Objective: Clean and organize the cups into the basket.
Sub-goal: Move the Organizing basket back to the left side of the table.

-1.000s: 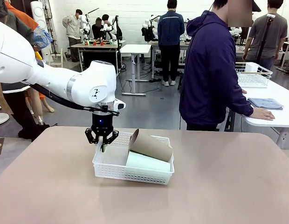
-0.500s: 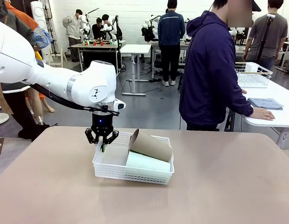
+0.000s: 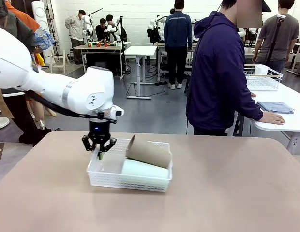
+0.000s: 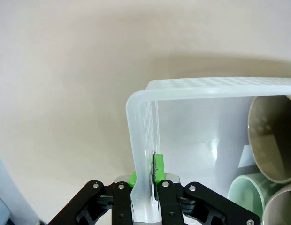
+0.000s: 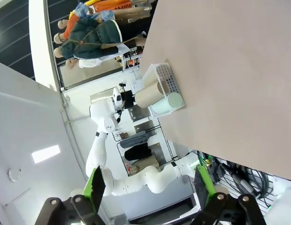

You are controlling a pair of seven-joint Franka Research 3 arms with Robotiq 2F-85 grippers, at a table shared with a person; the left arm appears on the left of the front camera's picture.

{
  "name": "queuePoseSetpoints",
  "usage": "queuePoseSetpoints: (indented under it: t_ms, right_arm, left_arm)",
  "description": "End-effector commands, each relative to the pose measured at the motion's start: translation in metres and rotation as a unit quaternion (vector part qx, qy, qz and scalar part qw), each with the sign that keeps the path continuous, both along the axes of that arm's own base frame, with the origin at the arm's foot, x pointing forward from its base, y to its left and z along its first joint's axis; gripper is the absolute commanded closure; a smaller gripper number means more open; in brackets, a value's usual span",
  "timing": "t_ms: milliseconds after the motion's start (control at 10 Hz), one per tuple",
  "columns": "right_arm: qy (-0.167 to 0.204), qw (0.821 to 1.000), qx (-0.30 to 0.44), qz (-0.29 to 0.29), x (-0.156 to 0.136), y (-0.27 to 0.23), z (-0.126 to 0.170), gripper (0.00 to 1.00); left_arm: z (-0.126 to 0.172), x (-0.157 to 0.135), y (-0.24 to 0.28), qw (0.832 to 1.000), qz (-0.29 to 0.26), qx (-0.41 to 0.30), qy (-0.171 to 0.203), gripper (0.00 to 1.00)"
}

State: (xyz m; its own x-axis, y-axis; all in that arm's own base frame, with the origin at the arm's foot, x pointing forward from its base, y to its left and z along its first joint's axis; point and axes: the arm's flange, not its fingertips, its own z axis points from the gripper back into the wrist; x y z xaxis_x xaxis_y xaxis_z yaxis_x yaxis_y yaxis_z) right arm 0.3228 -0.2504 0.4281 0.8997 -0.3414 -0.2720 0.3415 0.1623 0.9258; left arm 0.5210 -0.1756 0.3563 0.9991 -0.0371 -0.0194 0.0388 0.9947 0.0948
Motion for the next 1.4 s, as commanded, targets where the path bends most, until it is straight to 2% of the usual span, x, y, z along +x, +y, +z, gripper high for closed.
queuePoseSetpoints:
  t_ms: [0, 200, 500, 700, 900, 1000, 1100, 1200, 1300]
  right_arm:
    - [0.000, 1.000, -0.001, -0.002, -0.002, 0.005, 0.000, 0.00]
    - [0.000, 1.000, -0.001, -0.002, -0.002, 0.005, 0.000, 0.00]
    - [0.000, 1.000, -0.001, -0.002, -0.002, 0.005, 0.000, 0.00]
    - [0.000, 1.000, -0.001, -0.002, -0.002, 0.005, 0.000, 0.00]
    - [0.000, 1.000, -0.001, -0.002, -0.002, 0.005, 0.000, 0.00]
    - [0.000, 1.000, -0.001, -0.002, -0.002, 0.005, 0.000, 0.00]
    - [0.000, 1.000, -0.001, -0.002, -0.002, 0.005, 0.000, 0.00]
    - [0.000, 1.000, -0.001, -0.002, -0.002, 0.005, 0.000, 0.00]
    - [0.000, 1.000, -0.001, -0.002, -0.002, 0.005, 0.000, 0.00]
  left_arm:
    - [0.002, -0.036, 0.083, 0.997, -0.046, 0.010, -0.067, 0.94]
    - [-0.007, -0.037, 0.150, 0.997, -0.004, 0.029, -0.078, 0.94]
    - [-0.023, -0.029, 0.224, 0.996, 0.049, 0.057, -0.052, 0.94]
    - [-0.025, -0.018, 0.257, 0.996, 0.057, 0.057, -0.032, 0.94]
    - [-0.021, -0.017, 0.269, 0.997, 0.056, 0.049, -0.037, 0.94]
    - [-0.020, -0.016, 0.266, 0.997, 0.050, 0.038, -0.040, 0.40]
    - [-0.021, -0.016, 0.266, 0.998, 0.043, 0.039, -0.038, 0.34]
    - [-0.021, -0.014, 0.266, 0.998, 0.039, 0.039, -0.037, 0.00]
    - [-0.022, -0.013, 0.267, 0.998, 0.036, 0.037, -0.036, 0.00]
